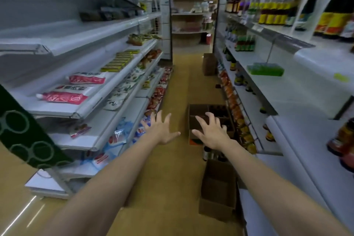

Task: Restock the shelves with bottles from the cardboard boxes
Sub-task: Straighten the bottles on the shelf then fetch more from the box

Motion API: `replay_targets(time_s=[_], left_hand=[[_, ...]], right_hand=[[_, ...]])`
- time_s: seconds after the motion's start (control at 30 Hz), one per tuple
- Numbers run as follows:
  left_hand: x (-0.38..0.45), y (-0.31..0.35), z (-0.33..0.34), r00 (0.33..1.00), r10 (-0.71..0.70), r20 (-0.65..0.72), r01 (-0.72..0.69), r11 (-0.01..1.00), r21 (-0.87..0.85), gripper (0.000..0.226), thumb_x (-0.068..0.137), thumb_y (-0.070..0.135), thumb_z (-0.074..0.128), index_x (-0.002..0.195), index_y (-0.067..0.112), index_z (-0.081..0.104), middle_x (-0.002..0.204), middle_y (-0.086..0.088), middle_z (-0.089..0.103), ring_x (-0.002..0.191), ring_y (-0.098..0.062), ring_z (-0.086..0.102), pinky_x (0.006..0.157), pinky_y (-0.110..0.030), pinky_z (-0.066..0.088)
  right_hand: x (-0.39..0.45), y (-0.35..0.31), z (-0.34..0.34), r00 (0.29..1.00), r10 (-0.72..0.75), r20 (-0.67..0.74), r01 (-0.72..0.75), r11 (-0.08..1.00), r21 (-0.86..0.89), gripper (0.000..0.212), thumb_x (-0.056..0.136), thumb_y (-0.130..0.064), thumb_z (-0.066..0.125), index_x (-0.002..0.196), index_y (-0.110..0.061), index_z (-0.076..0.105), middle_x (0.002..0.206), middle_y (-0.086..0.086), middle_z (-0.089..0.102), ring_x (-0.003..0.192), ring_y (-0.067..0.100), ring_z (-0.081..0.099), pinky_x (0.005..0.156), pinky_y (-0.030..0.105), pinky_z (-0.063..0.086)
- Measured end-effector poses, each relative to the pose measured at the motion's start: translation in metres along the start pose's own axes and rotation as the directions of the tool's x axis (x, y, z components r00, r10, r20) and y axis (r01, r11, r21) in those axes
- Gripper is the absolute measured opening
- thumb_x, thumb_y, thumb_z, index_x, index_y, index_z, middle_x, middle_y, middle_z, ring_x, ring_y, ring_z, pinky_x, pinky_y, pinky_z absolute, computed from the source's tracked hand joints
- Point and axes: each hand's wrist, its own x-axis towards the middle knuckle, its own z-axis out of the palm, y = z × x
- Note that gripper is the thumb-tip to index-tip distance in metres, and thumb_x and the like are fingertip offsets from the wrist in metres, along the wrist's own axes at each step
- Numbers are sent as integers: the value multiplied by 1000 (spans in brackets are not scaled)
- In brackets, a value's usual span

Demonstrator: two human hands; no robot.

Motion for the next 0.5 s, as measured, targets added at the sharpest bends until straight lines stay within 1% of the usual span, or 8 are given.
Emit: replay_targets(time_s=[0.07, 0.17, 0.3, 0.4, 0.5], left_hand=[[35, 2, -6, 1000, 9, -21, -9, 1000, -3, 86, 88, 66, 43, 152, 28, 1, 159, -3, -8, 145, -31, -8, 111, -66, 1], [75, 8, -3, 1000, 8, 25, -8, 1000, 21, 89, 87, 65, 46, 152, 28, -2, 159, -4, -11, 145, -32, -10, 111, -65, 1], [142, 13, 2, 997, 13, 71, -10, 999, -40, 94, 87, 60, 52, 152, 26, -7, 159, -7, -14, 145, -32, -10, 114, -60, 3], [200, 11, -3, 994, 71, 83, -67, 996, -50, 93, 87, 59, 52, 152, 29, -8, 158, -5, -17, 145, -31, -13, 113, -61, 1], [266, 6, -10, 987, 104, 121, -93, 992, -89, 94, 87, 60, 52, 151, 30, -10, 158, -4, -20, 145, -32, -14, 112, -62, 3]], right_hand=[[40, 11, -4, 1000, -4, 18, 4, 1000, 17, 61, 98, -57, 30, 152, -33, 15, 159, 2, -2, 145, 32, 5, 114, 58, 12], [85, 17, 0, 996, -29, 79, 29, 1000, 7, 60, 97, -59, 29, 151, -35, 20, 159, -1, -9, 146, 32, -2, 114, 61, 7], [148, 23, 8, 993, -37, 110, 40, 999, -18, 58, 97, -59, 29, 150, -34, 25, 159, -2, -16, 146, 31, -9, 113, 63, 3], [203, 26, 11, 991, -10, 132, 15, 999, -36, 62, 97, -60, 26, 152, -33, 19, 159, -3, -18, 146, 30, -13, 112, 64, 0], [260, 30, 10, 990, 40, 133, -34, 998, -43, 65, 97, -62, 23, 153, -34, 11, 161, -3, -11, 147, 29, -12, 112, 64, -1]])
